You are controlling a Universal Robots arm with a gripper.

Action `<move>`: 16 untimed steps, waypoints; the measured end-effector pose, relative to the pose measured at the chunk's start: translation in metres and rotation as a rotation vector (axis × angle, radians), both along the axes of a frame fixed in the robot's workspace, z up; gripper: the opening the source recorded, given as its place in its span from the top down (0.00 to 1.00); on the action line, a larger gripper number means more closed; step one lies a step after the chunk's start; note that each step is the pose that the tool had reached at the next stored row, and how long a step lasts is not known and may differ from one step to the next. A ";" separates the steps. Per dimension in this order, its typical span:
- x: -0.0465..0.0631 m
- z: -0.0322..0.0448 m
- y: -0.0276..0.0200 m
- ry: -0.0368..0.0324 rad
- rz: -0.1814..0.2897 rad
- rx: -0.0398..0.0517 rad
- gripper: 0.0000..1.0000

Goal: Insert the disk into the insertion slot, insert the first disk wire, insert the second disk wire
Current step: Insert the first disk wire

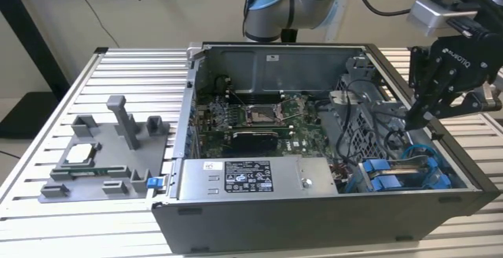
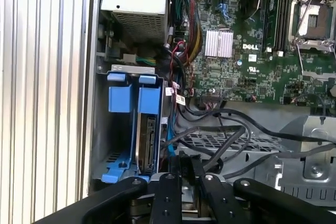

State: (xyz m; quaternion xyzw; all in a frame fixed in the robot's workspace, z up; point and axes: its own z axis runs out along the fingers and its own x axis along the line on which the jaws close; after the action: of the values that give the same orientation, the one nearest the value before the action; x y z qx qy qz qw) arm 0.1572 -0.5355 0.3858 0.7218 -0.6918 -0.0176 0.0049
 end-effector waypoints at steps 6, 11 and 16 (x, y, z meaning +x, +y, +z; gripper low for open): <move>0.006 0.0000 0.0000 0.0180 0.000 -0.0014 1.00; 0.006 -0.0001 -0.0008 0.0191 0.000 -0.0012 1.00; 0.006 -0.0001 -0.0052 0.0192 0.000 -0.0013 1.00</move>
State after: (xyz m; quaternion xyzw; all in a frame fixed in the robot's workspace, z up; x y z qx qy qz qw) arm 0.1635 -0.5408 0.3857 0.7216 -0.6918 -0.0241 0.0120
